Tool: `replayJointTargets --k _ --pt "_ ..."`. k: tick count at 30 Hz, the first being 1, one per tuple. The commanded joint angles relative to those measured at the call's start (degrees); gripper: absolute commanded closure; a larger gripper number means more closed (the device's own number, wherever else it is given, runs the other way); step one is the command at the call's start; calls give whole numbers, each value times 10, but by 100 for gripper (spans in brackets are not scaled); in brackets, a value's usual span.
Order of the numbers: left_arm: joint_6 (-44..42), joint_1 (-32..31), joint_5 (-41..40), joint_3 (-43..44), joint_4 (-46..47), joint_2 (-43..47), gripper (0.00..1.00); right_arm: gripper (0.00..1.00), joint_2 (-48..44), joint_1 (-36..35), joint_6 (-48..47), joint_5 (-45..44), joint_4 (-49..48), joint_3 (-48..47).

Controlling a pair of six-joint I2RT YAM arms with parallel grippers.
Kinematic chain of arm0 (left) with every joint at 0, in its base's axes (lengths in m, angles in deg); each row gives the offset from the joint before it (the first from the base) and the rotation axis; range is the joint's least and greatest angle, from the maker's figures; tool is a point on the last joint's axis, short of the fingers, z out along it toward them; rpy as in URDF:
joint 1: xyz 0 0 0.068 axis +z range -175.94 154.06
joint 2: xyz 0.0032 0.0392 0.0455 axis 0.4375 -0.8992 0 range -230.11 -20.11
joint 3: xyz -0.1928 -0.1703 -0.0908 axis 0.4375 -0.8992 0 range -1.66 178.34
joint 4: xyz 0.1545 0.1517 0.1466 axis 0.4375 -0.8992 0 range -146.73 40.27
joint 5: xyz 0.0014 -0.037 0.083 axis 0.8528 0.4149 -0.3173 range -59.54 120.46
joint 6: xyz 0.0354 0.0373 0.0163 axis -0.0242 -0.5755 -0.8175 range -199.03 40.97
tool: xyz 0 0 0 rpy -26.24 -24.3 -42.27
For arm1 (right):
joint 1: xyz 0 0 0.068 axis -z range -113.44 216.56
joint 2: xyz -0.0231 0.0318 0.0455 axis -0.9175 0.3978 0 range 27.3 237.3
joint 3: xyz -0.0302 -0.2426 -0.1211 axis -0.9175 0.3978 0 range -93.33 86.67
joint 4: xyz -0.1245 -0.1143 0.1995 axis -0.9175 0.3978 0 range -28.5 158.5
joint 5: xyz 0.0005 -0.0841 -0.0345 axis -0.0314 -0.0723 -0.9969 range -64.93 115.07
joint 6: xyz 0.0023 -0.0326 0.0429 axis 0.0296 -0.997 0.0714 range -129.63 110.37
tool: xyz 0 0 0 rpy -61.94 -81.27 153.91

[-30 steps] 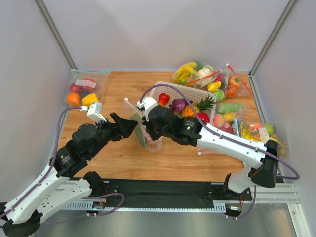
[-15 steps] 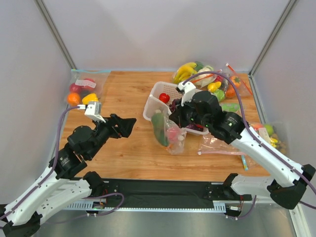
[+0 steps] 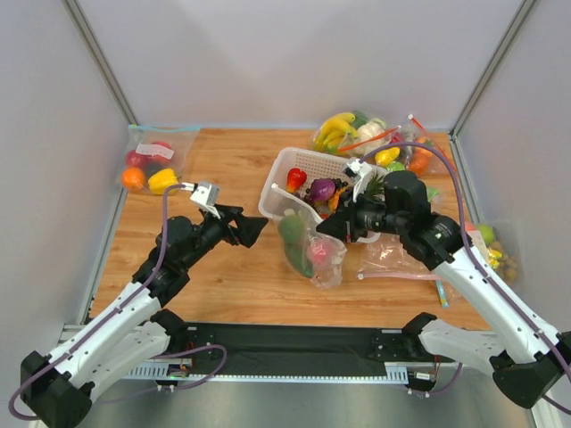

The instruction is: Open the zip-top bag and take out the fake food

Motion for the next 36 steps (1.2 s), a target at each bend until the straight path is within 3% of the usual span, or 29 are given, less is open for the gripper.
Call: replayJointTargets --k 1,20,23,29,30,33,36 --pt "-24 24 89 -6 110 23 1 100 -35 22 -2 131 -72 -9" --pt "105 74 283 -104 384 -55 6 100 -44 41 69 320 -174 1" --pt "133 75 307 -108 431 -73 16 100 -43 40 74 335 -179 2" --pt "196 74 373 -103 512 -125 51 100 -44 42 74 330 -179 8" --pt "202 75 386 -101 521 -127 69 100 -44 43 68 323 -175 10" --pt "207 74 392 -102 515 -126 91 100 -45 55 56 312 -158 19" --pt "183 75 391 -99 461 -100 95 100 -45 66 25 283 -115 21"
